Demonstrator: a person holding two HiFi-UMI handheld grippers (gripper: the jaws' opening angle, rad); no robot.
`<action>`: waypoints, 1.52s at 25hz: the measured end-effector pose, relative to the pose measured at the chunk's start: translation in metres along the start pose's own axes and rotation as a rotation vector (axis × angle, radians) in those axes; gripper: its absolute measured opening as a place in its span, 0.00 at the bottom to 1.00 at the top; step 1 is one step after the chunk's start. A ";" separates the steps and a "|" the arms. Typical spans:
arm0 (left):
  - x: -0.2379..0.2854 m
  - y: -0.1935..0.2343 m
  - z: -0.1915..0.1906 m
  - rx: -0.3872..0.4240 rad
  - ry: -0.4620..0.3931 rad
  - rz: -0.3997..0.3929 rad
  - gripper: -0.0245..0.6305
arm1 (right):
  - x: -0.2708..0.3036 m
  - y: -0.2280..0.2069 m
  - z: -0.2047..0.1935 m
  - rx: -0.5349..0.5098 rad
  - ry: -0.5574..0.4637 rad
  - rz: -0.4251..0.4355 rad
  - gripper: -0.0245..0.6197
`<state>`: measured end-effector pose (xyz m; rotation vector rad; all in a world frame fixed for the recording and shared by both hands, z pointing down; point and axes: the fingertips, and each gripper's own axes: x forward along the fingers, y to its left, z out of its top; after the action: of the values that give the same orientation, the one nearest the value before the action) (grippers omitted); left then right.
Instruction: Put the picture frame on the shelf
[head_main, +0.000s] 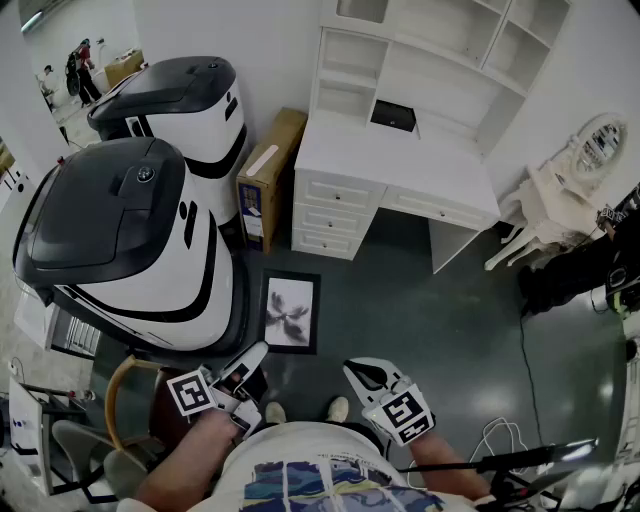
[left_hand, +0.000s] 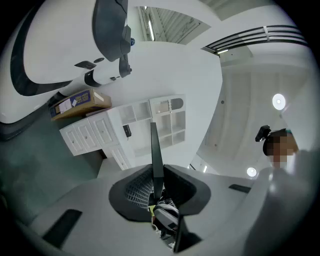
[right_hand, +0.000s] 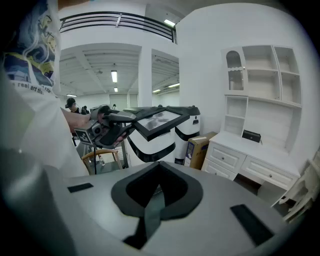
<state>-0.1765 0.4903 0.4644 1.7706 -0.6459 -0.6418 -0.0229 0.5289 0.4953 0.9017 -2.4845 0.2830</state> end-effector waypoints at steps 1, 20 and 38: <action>-0.002 0.001 0.005 0.003 0.003 -0.001 0.15 | 0.005 0.002 0.004 -0.003 -0.001 -0.003 0.08; 0.043 0.037 0.045 -0.079 0.075 -0.024 0.15 | 0.041 -0.039 0.014 0.056 0.003 -0.093 0.08; 0.265 0.048 0.140 -0.007 0.067 -0.020 0.15 | 0.093 -0.251 0.051 0.108 -0.050 -0.058 0.08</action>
<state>-0.0926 0.1991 0.4451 1.7859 -0.5803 -0.5949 0.0587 0.2695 0.5055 1.0338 -2.5037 0.3822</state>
